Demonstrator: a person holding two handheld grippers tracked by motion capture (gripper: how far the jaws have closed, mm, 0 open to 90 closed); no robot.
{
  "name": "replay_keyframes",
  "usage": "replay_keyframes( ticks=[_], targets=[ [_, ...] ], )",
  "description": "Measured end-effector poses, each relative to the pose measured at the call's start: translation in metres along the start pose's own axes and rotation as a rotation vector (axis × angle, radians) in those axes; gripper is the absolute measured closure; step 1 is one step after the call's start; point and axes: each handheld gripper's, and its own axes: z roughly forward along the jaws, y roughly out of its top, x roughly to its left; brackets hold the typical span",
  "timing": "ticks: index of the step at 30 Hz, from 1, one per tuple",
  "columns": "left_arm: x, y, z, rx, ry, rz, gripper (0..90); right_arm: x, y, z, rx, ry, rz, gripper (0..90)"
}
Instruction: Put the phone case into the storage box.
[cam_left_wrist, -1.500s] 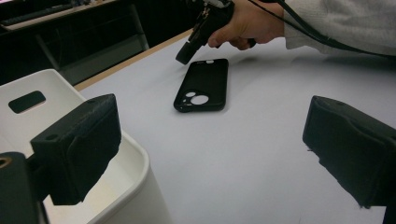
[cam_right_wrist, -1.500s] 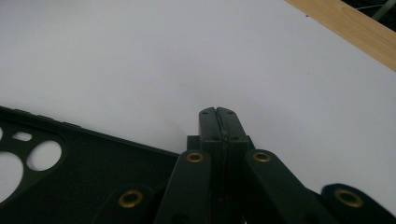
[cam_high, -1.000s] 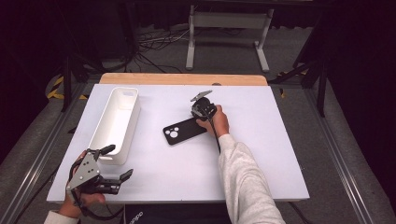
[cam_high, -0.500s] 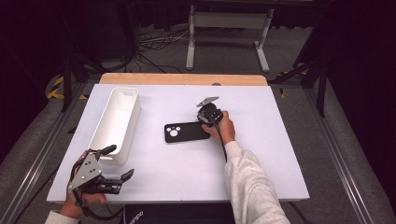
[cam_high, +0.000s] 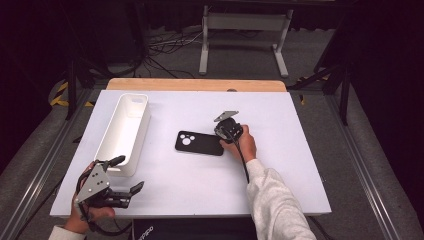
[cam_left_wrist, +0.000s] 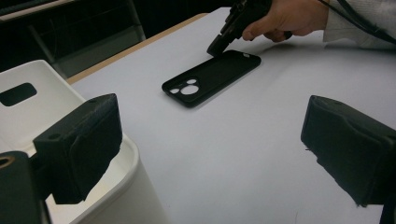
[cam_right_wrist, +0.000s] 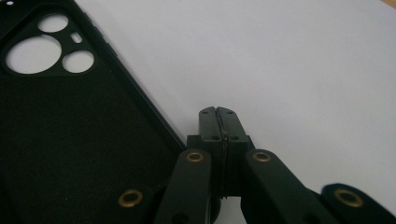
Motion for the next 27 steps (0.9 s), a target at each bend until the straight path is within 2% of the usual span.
replay_keyframes(
  ticks=[9, 16, 20, 23, 27],
  targets=[
    [0.000, 0.000, 0.000, -0.004, -0.003, -0.010, 6.7, 0.007, -0.007, -0.008, 0.006, -0.017, -0.016, 90.0],
    [0.001, 0.000, 0.000, -0.005, 0.000, -0.013, 6.8, 0.012, -0.014, -0.016, 0.006, -0.002, -0.021, 90.0],
    [0.001, 0.000, 0.000, -0.006, 0.002, -0.021, 6.9, 0.017, -0.017, -0.020, 0.007, 0.006, -0.045, 90.0],
    [0.002, -0.001, -0.001, 0.001, 0.002, -0.017, 6.8, 0.019, -0.019, -0.022, 0.005, 0.013, -0.039, 90.0],
    [0.003, 0.000, -0.001, 0.001, 0.003, -0.016, 7.0, 0.023, -0.023, -0.027, 0.004, 0.018, -0.056, 90.0]
  ],
)
